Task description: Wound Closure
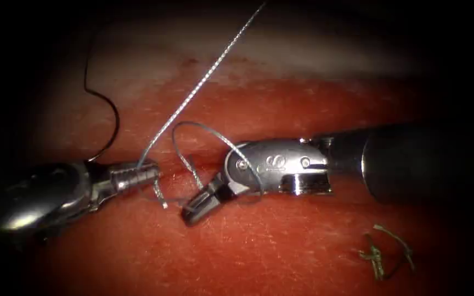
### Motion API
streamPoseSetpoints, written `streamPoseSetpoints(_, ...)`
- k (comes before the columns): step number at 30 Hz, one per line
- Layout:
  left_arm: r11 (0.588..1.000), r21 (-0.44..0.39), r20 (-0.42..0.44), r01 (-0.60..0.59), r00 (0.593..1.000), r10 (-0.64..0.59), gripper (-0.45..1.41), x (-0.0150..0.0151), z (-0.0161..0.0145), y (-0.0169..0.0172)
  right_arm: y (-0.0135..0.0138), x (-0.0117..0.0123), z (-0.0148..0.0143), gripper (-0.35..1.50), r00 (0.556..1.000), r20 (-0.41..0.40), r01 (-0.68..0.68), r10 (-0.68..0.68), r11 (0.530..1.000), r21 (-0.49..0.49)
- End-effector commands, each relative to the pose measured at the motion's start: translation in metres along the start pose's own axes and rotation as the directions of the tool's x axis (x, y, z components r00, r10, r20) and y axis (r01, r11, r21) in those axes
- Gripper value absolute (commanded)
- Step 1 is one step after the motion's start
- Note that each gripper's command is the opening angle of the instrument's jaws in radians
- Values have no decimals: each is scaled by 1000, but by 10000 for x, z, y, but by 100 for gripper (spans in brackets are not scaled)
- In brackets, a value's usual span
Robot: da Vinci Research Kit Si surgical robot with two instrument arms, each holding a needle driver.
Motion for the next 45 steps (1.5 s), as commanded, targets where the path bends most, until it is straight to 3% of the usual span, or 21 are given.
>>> streamPoseSetpoints(1, 1000, -16, 19, 3, 1000, -3, -35, -16, -1, 18, 10, -6, 2, -35, 1000, -5, -7, 7, 1000, -4)
streamPoseSetpoints(13, 996, -88, 85, -10, 996, 17, -35, -51, -12, 107, 34, -12, -16, -35, 999, -8, -52, 51, 998, -43)
streamPoseSetpoints(15, 994, -111, 95, -14, 995, 25, -35, -58, -13, 135, 38, -13, -17, -35, 998, -8, -64, 64, 997, -50)
streamPoseSetpoints(34, 973, -229, 119, -3, 992, 31, -35, -64, -70, 297, 60, -18, -25, -35, 997, 6, -82, 83, 992, -91)
streamPoseSetpoints(45, 966, -259, 112, 14, 994, 16, -35, -69, -81, 356, 76, -17, -23, -35, 996, 22, -88, 92, 987, -132)
